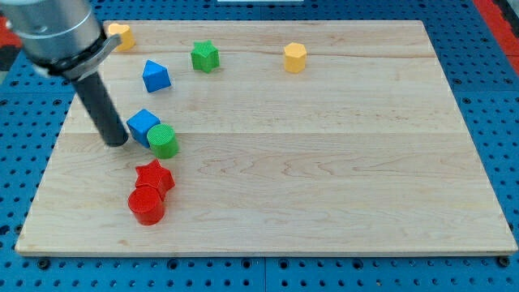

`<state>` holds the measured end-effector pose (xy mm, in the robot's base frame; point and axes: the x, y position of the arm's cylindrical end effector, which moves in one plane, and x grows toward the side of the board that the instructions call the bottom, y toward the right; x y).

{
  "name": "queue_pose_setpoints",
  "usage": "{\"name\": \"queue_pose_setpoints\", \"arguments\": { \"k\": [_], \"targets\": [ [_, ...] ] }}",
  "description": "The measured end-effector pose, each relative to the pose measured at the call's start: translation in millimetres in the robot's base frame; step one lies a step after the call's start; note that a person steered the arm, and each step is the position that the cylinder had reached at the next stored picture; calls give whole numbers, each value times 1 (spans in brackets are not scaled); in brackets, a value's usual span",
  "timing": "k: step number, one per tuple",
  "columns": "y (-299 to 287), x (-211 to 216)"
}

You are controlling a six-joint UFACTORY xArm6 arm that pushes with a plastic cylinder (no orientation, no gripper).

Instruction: Move the blue triangle above to the blue cube

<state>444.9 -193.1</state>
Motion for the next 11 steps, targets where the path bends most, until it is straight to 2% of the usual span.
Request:
{"name": "queue_pose_setpoints", "arguments": {
  "k": [3, 4, 5, 6, 8, 9, 10, 11],
  "targets": [
    [129, -27],
    [42, -20],
    [-23, -47],
    [-41, -71],
    [-32, -116],
    [-21, -120],
    [27, -99],
    [98, -99]
  ]
}}
